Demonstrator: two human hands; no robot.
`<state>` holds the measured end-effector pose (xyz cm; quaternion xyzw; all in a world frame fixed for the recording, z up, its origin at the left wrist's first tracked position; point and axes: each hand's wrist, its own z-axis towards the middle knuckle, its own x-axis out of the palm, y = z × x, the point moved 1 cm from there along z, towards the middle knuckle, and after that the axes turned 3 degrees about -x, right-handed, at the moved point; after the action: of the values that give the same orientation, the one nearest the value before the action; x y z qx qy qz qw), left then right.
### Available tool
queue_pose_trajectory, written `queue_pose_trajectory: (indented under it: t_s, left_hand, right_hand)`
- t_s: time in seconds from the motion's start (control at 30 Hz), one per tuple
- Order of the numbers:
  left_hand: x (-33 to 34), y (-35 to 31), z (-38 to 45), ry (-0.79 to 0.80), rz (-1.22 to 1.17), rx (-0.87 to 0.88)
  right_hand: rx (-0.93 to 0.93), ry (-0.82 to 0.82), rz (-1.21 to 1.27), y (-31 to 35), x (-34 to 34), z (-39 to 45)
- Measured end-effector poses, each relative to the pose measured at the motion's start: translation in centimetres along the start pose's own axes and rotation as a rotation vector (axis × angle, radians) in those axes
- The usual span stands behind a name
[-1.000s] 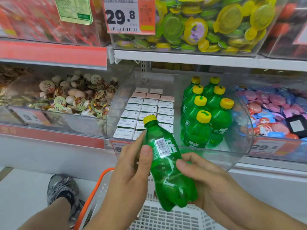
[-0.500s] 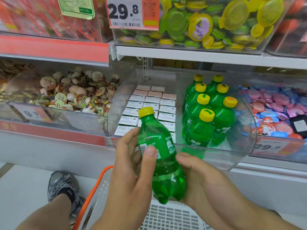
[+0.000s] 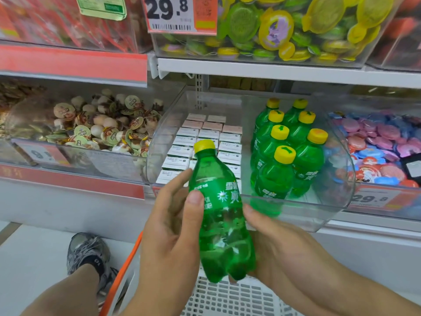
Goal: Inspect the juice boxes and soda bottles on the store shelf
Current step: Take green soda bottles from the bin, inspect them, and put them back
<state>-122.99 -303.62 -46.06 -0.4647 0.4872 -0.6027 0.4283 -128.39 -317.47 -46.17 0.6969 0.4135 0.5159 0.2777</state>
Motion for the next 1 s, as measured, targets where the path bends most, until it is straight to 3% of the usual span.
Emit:
queue_pose_trajectory:
  t_s: [0.23, 0.47, 0.63, 0.8, 1.0]
  left_hand:
    - [0.2, -0.4, 0.2, 0.129, 0.098, 0.028]
    - [0.1, 0.2, 0.7, 0.149, 0.056, 0.016]
    - [-0.1, -0.1, 0.7, 0.187, 0.073, -0.03]
    - [0.2, 0.0, 0.7, 0.091, -0.114, -0.14]
    - [-0.1, 0.1, 1.1, 0.223, -0.059, -0.095]
  right_hand:
    - [-0.113, -0.11, -0.236, 0.3, -0.2, -1.2]
    - [-0.217, -0.131, -0.139, 1.4, -0.1, -1.5]
    - [-0.388, -0.156, -0.592, 1.9, -0.6, -2.0]
    - [-0.346, -0.036, -0.492, 2.8, 0.0, -2.2]
    - [-0.405, -0.178, -0.685, 2.9, -1.0, -2.5]
